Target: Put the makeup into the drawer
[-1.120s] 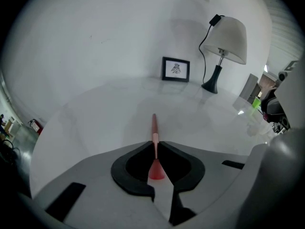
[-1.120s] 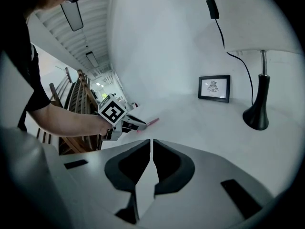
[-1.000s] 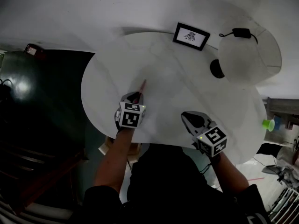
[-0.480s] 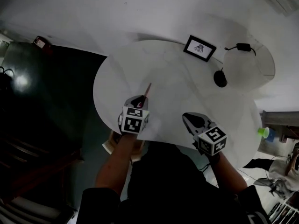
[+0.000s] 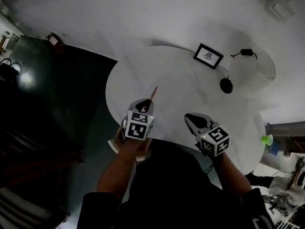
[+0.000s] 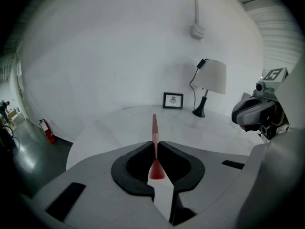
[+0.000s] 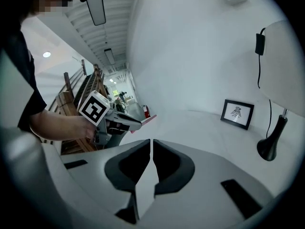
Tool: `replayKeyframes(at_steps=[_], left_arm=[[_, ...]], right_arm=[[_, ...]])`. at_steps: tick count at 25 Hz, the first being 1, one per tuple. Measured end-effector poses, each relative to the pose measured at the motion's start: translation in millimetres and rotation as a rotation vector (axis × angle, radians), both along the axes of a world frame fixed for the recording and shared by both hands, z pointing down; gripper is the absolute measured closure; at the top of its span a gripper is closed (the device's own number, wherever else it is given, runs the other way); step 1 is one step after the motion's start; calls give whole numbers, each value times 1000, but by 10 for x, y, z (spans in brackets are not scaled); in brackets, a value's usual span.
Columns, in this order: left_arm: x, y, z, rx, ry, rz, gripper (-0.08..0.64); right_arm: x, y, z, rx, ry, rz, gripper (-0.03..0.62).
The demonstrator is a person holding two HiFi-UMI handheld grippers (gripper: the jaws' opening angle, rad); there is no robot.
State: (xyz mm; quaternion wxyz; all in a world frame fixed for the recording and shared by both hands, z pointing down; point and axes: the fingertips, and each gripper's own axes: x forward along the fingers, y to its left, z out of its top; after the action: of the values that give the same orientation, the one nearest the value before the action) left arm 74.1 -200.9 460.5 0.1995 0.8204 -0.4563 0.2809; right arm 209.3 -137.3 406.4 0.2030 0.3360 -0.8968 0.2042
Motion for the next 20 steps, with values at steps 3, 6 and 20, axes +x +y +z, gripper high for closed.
replayKeyframes(at_steps=[3,6,20], left_arm=[[-10,138,-130,15,-7,-16,511],[-7,311,-258,29,-18,-37,511],[122,1204,-587,88,-32,-100,511]], right_arm=[[63,75,-49,4,-19,2,566],[150,197,-69,2,-39,0,566],[446,892,77,-27,-60,-71,566]])
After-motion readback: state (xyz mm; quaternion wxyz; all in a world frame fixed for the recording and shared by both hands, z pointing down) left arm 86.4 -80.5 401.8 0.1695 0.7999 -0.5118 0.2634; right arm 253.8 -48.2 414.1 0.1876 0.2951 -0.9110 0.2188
